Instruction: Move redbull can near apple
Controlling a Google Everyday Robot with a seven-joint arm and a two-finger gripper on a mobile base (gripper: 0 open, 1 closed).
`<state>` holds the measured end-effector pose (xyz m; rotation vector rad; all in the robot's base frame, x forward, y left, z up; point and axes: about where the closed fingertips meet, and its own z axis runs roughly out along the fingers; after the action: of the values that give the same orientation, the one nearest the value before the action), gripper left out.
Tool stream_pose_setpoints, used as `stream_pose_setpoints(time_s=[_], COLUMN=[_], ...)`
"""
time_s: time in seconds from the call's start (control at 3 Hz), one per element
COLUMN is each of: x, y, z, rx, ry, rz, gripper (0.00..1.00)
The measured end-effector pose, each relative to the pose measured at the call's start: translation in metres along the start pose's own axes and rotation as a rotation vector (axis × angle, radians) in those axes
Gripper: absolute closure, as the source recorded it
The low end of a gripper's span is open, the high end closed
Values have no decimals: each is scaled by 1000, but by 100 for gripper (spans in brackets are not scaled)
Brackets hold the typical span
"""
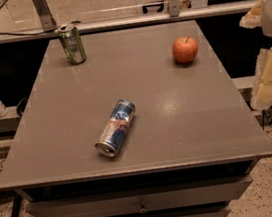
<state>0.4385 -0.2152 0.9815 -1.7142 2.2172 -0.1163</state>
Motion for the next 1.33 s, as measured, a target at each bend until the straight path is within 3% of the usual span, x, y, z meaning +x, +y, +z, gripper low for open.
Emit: stream_pose_setpoints(time_s=[0.33,0.67,1.0,1.33], x=[0,-19,-55,-94], y=[0,7,11,12], z=[0,7,14,25], rx=[0,5,17,11], ry=[0,-29,-87,-124], rz=[0,-66,-160,-306], gripper=[0,0,0,0])
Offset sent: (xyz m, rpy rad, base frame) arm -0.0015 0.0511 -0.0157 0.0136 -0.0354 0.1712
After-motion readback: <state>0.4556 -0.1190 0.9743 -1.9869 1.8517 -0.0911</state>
